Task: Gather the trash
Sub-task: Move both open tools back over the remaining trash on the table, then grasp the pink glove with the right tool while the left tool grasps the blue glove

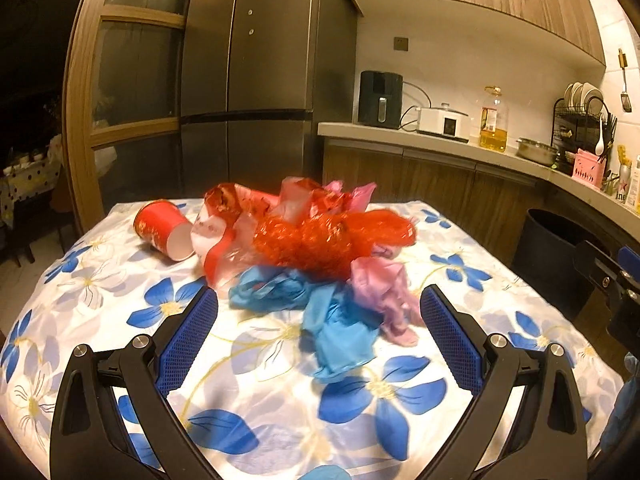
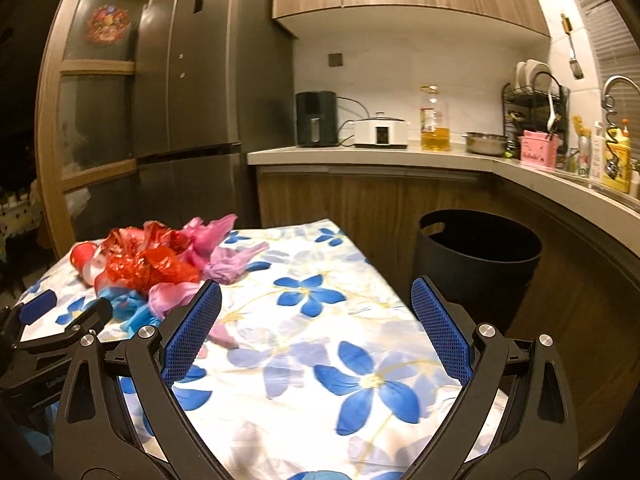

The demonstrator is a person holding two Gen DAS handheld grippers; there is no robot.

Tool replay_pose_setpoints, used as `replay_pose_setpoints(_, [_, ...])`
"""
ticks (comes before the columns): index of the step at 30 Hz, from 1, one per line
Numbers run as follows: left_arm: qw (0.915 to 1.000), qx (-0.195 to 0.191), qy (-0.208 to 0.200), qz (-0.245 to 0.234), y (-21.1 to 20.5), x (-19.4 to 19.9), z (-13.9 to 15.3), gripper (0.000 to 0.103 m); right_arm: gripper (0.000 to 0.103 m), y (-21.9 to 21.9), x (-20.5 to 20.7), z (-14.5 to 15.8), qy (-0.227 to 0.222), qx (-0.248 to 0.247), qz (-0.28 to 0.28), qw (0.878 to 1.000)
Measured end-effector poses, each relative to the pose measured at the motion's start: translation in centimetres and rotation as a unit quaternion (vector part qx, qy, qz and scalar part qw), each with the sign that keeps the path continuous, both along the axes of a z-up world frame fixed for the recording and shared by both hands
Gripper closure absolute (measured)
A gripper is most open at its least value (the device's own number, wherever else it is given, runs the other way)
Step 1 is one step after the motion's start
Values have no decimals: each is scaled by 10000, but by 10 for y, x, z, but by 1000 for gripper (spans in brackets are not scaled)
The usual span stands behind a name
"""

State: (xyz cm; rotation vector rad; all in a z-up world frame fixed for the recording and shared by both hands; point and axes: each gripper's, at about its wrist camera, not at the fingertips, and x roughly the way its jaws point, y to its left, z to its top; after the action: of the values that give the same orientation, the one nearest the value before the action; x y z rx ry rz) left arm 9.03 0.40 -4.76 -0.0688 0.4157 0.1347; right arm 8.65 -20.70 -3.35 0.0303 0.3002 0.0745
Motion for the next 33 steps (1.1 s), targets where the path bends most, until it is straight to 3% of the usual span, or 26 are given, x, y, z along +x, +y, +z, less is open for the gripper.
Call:
replay_pose_setpoints(5, [9996,-28,265,-116,2,16,-10,13,9,10,9,-8,151,14,74,9999])
replay_pose_setpoints(9, [9975,-128,668,-204,1,33,-21,29,9,14,13,-10,166,0,74,9998])
replay_pose_setpoints(11, [9957,-190,878,-231,2,40,-28,40,9,14,16,-10,189,27,78,9998])
replay_pose_setpoints(13, [9920,-275,1202,-259,4,49,-38,63,9,16,19,-12,211,25,82,9997])
replay_pose_setpoints(17, [9841,-494,1672,-353,8,57,-54,93,9,22,22,-15,268,0,151,9995])
replay_pose_setpoints(19, [9840,-557,1661,-326,10,54,-56,101,9,25,24,-17,298,-23,214,9993])
replay_pose_setpoints(22, [9844,-759,1549,-352,17,46,-54,103,9,33,28,-21,360,-46,320,9988])
replay_pose_setpoints(33, [9936,-816,770,110,52,-18,-18,103,9,85,46,-47,805,-26,1163,9899])
